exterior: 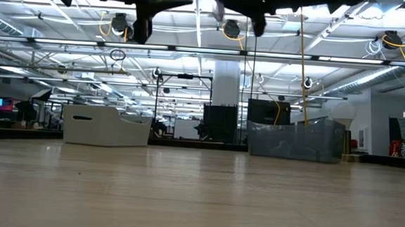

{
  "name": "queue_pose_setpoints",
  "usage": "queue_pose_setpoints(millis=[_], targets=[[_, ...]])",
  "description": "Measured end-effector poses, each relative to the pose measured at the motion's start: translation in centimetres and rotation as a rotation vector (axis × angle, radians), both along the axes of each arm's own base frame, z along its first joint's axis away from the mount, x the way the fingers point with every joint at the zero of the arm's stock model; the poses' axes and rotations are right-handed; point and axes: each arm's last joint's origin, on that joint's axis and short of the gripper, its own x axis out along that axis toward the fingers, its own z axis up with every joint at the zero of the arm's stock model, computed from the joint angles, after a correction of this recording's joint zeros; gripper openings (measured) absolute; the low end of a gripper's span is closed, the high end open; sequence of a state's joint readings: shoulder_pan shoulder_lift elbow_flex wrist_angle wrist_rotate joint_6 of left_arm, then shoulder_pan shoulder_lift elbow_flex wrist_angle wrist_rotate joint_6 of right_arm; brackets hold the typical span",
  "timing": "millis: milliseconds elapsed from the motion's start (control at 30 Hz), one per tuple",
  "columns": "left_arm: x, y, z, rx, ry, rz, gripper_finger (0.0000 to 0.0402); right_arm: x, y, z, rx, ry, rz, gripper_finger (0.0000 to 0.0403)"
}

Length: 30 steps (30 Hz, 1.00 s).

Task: Pick and place Stapler, Stapler remover, tape
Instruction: Put the purple stapler remover into the black bin

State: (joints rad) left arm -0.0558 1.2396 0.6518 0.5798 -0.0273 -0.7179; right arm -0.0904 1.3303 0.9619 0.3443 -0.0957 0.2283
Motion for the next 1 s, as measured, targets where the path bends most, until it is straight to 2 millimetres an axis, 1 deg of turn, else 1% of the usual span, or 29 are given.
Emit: queue_pose_setpoints(millis=[133, 300, 433, 500, 633, 733, 1000], targets=[[-0.1, 0.0, -0.9, -0.021, 0.097, -0.003, 0.012, -2.2, -0.5, 0.1, -0.077, 0.164, -0.122, 0.0017], [-0.1, 0.0, -1.5, -0.069, 0.154, 0.007, 0.012, -5.1, -1.2, -0.3, -0.156, 0.375, -0.278, 0.0017], [-0.1, 0.0, -1.5, -0.068, 0.154, 0.008, 0.012, -6.6, -2.1, -1.3, -0.218, 0.559, -0.348, 0.0017], [-0.1, 0.1, -1.5, -0.06, 0.154, 0.013, 0.012, -7.3, -2.8, -2.1, -0.238, 0.661, -0.356, 0.0017], [-0.1, 0.1, -1.5, -0.065, 0.153, 0.016, 0.012, -7.6, -4.3, -3.7, -0.279, 0.834, -0.349, 0.0017], [-0.1, 0.1, -1.5, -0.065, 0.151, 0.015, 0.012, -7.4, -5.3, -4.5, -0.301, 0.886, -0.346, 0.0019], [-0.1, 0.1, -1.5, -0.066, 0.151, 0.015, 0.012, -7.9, -7.2, -7.1, -0.219, 1.094, -0.251, 0.0018]])
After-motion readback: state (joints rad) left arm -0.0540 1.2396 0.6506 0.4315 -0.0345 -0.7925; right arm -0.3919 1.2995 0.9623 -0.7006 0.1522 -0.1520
